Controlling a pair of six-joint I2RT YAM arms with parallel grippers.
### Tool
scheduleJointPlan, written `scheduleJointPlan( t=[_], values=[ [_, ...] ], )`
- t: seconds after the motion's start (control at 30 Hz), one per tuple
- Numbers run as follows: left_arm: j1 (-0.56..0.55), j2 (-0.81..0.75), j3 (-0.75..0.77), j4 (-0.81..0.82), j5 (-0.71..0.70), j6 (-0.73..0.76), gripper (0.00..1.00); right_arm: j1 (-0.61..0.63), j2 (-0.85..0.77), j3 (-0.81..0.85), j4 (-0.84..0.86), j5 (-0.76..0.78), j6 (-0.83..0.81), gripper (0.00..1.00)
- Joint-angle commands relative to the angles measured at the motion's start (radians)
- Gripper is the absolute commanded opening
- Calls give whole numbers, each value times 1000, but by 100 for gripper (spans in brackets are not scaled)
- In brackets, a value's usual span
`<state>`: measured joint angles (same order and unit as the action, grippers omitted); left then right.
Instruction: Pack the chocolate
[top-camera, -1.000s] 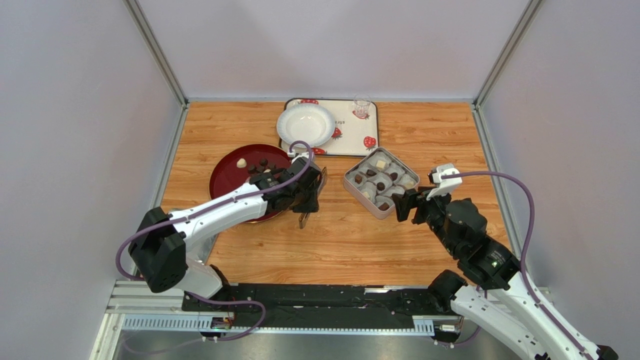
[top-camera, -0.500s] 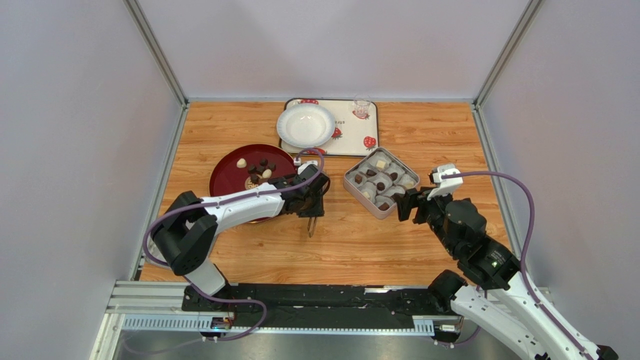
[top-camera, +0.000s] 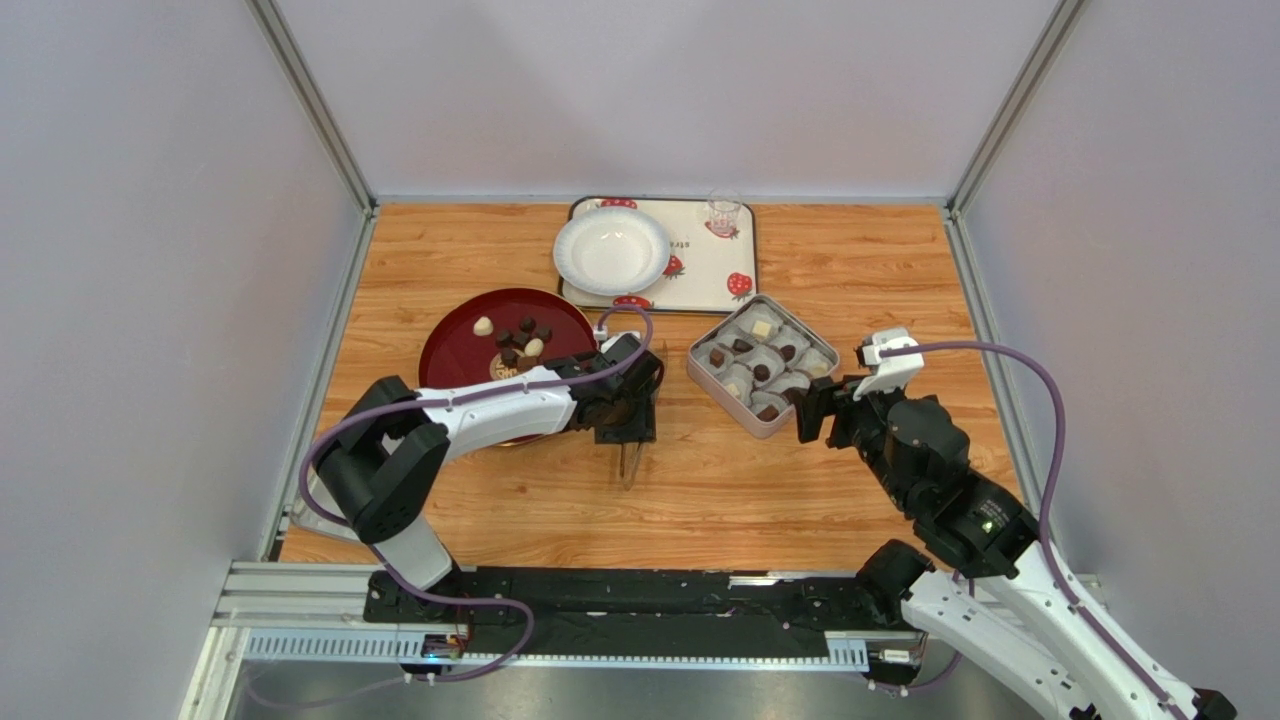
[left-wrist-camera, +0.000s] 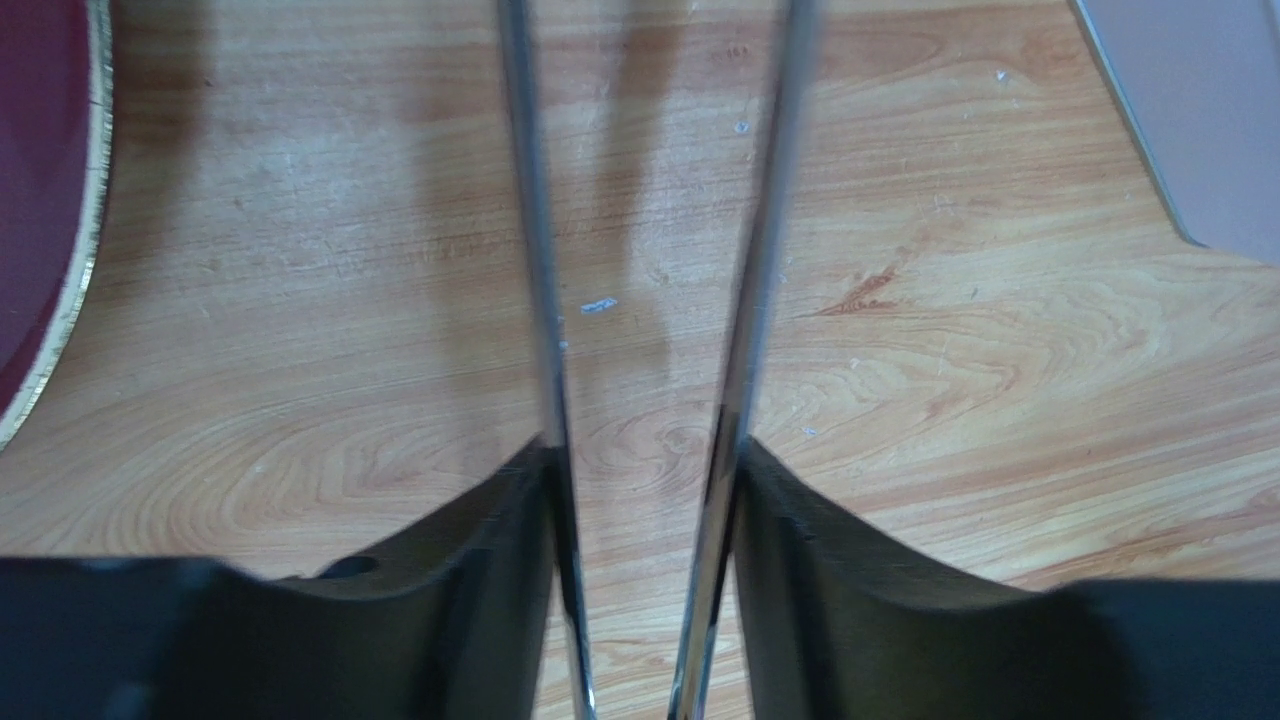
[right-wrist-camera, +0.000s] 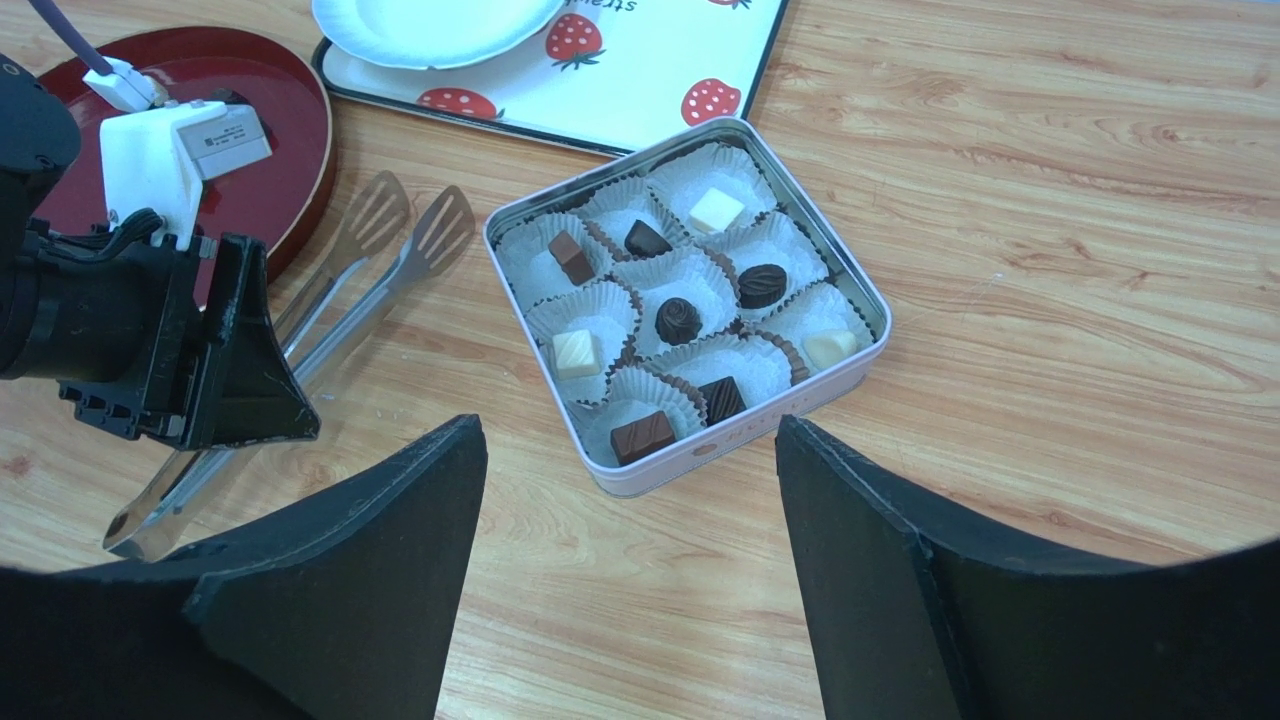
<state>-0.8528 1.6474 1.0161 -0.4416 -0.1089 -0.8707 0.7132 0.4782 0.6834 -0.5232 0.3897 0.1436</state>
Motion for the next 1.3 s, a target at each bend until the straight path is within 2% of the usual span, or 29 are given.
scheduleJointPlan(
  t=[0.0, 0.2, 0.53, 0.67, 0.87, 1.1, 1.27],
  values=[
    [-9, 28, 16, 29, 49, 4, 56, 5, 2, 34, -3, 28, -15, 75],
    [-12, 22, 18, 43, 83, 10, 59, 5, 30, 36, -9, 60, -19, 74],
    [-14, 3, 29, 26, 84, 38, 70, 3, 68, 33, -40, 109, 20, 74],
    [-14, -1, 26, 12, 78, 47, 71, 3, 71, 36, -58, 118, 36, 73],
    [-15, -139, 27, -34, 14, 73, 72, 3, 63, 47, -100, 106, 66, 73],
    [11, -320, 45, -173, -121, 104, 71, 5, 68, 61, -109, 55, 99, 74],
    [129, -509, -40, -242, -135, 70, 70, 5, 95, 74, -103, 31, 120, 75]
  ],
)
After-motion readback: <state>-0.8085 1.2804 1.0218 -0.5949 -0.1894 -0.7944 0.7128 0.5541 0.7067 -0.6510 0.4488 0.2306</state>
